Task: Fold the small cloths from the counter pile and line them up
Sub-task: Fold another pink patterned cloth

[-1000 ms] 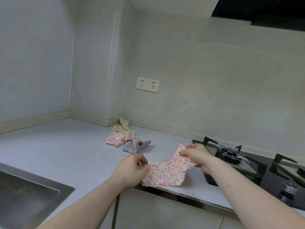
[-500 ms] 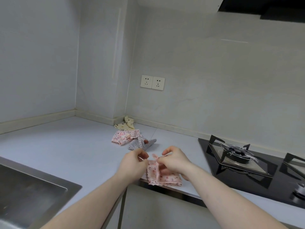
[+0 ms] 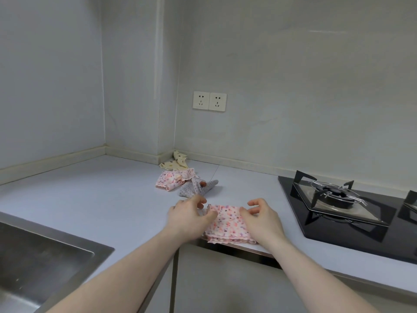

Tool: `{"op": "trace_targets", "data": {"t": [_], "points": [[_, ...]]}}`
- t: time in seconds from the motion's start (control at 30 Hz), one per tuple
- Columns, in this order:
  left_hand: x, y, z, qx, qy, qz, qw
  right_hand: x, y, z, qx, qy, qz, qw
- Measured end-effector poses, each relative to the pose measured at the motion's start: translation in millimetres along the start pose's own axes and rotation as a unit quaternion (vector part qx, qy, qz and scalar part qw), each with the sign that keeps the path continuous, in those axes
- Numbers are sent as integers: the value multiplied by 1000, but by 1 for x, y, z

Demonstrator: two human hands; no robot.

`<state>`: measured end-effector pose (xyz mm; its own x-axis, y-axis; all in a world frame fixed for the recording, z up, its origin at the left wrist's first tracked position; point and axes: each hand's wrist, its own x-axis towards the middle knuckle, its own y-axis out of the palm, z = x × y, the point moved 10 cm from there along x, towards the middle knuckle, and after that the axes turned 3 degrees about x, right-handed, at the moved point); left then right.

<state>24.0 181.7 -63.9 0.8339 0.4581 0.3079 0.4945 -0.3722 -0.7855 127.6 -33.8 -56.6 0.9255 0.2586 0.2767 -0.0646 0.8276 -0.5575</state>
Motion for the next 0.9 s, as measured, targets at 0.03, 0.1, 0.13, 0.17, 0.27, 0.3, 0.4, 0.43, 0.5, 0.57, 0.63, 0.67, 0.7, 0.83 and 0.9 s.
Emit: {"op": "trace_targets", "data": {"t": [0.03,0.1,0.13,0.17,0.27,0.3,0.4,0.43,0.5,0.57,0.63,0.67,0.7,0.83,0.9], "points": [[0,2,1,11,-3,9,1000,-1,3,1,-11,-2,10,1000],[-2,7,3,19,-3,23,1000,-2,7,0,-17,-2,19,1000],[-3,7,3,17,-2,25,1000,-3,9,-2,-20,-3,21,1000],[-4,6,2,14,0,28,1000,-2,9,-3,-23,-3,25,999],[-3,4,-1,-16,-3,46,999,0,10,-1,-22,-9,44,999],[-3,4,-1,-29,-5,53,998,0,11,-1,-16,-11,50,999],[-3,6,2,-73,-16,64,995,1,14,-3,10,-16,67,998],[-2,7,4,-88,-21,65,994,1,14,-4,27,-16,68,997],[-2,9,6,-110,-29,67,991,2,12,-4,77,-21,69,994],[-2,9,4,-110,-27,69,991,2,10,-2,123,-33,74,989],[-3,7,0,-90,-20,68,993,1,9,2,141,-53,74,986],[-3,6,-1,-79,-18,68,994,1,8,4,141,-62,73,985],[-4,6,0,-71,-17,70,995,1,8,5,139,-67,75,985],[-5,7,1,-85,-17,70,994,0,9,5,152,-67,82,983],[-4,5,1,-106,-13,57,993,1,8,4,157,-66,83,982]]}}
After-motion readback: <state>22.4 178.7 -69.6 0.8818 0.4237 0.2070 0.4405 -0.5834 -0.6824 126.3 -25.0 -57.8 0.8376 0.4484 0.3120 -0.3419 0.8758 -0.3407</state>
